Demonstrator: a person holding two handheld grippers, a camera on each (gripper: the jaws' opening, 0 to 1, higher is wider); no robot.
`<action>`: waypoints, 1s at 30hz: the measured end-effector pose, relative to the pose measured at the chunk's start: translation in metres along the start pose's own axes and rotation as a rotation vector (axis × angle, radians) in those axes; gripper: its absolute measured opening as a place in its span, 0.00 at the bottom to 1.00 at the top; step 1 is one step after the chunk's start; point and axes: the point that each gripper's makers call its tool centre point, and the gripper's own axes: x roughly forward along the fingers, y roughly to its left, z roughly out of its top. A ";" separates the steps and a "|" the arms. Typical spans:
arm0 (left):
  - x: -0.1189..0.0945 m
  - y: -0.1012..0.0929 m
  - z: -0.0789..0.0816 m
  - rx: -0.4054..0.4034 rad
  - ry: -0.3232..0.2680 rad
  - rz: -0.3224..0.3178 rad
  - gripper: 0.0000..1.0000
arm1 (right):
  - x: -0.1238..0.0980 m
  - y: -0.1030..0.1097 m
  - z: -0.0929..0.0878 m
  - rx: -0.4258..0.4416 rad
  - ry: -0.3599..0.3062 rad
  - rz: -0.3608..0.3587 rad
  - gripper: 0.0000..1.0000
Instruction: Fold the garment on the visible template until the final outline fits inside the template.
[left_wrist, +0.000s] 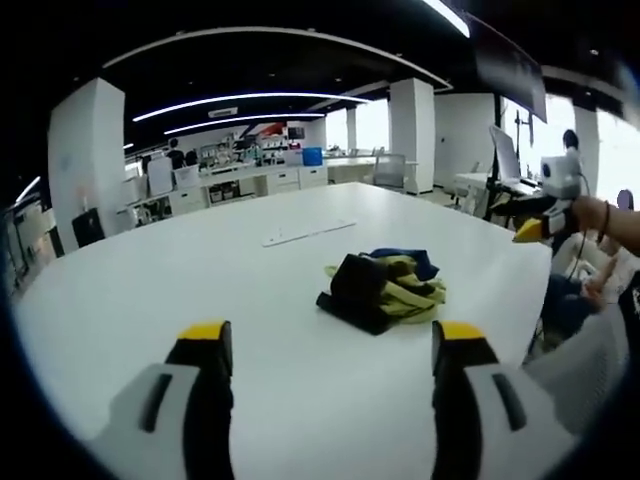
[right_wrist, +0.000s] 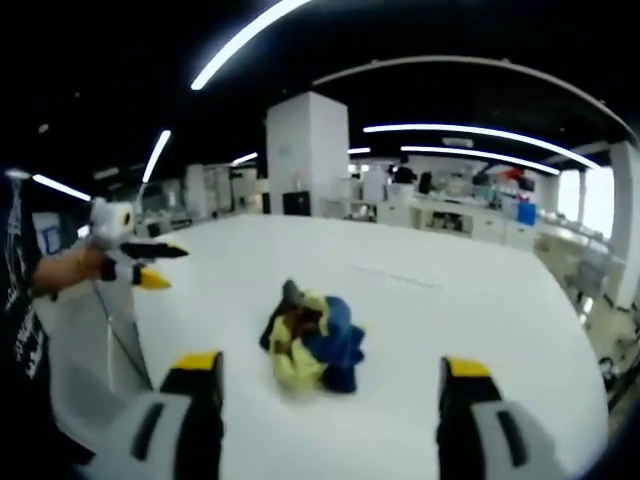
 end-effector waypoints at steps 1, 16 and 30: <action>0.003 0.000 0.002 0.003 -0.005 -0.006 0.76 | 0.002 0.000 0.000 0.003 -0.001 0.004 0.85; 0.046 -0.015 0.010 -0.049 -0.033 -0.115 0.61 | 0.046 0.013 0.001 -0.030 -0.006 0.144 0.52; 0.094 -0.025 0.019 0.006 -0.010 -0.204 0.47 | 0.077 0.033 -0.009 -0.040 0.034 0.247 0.32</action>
